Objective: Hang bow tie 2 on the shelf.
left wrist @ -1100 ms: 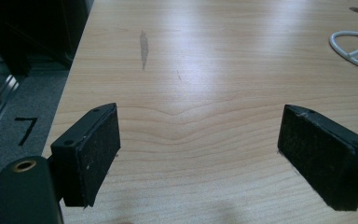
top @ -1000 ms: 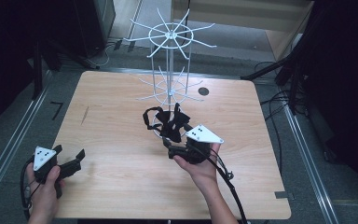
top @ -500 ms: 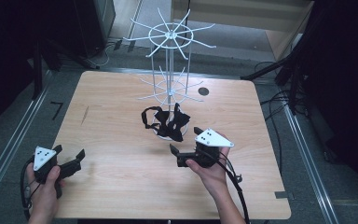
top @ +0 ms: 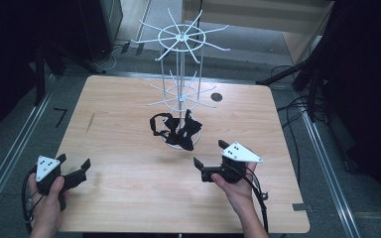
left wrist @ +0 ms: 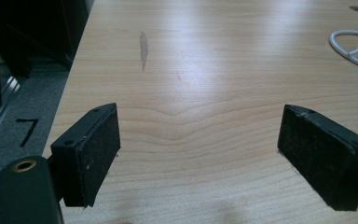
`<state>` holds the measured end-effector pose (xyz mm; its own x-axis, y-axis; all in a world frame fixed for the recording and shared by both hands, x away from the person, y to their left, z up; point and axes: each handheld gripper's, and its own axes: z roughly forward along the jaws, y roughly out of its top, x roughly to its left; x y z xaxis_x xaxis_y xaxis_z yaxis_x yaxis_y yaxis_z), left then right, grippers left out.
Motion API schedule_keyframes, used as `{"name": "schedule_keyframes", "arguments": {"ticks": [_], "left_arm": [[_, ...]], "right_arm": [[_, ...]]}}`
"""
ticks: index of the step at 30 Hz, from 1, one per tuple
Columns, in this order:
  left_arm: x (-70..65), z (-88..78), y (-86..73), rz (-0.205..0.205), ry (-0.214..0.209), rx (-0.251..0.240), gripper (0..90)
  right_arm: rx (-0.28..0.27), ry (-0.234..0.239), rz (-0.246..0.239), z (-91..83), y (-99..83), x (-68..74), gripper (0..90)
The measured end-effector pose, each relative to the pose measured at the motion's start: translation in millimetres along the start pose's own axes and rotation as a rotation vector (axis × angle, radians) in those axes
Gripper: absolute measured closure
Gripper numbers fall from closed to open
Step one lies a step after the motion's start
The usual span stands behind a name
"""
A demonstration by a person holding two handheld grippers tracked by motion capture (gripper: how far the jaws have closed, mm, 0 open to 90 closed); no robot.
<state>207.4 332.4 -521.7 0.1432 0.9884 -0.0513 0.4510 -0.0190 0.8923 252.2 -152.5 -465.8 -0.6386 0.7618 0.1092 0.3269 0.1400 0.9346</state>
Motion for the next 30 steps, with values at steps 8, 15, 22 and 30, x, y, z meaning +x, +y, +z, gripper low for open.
{"name": "schedule_keyframes", "arguments": {"ticks": [8, 15, 22, 30], "left_arm": [[-0.8, 0.1, -0.2, 0.003, 0.0, -0.003, 13.5], [-1.2, 0.3, -0.2, 0.004, -0.001, 0.0, 13.5], [-1.3, 0.3, -0.1, 0.005, -0.002, 0.003, 13.5], [-1.2, 0.5, 0.1, 0.006, -0.001, 0.005, 13.5]], "right_arm": [[0.007, -0.019, 0.018, -10.4, -9.5, -11.0, 0.0], [0.011, -0.043, 0.031, -18.8, -16.0, -20.9, 0.0], [0.023, -0.061, 0.042, -26.1, -23.0, -29.3, 0.0], [0.043, -0.099, 0.052, -34.3, -34.4, -42.3, 0.0]]}}
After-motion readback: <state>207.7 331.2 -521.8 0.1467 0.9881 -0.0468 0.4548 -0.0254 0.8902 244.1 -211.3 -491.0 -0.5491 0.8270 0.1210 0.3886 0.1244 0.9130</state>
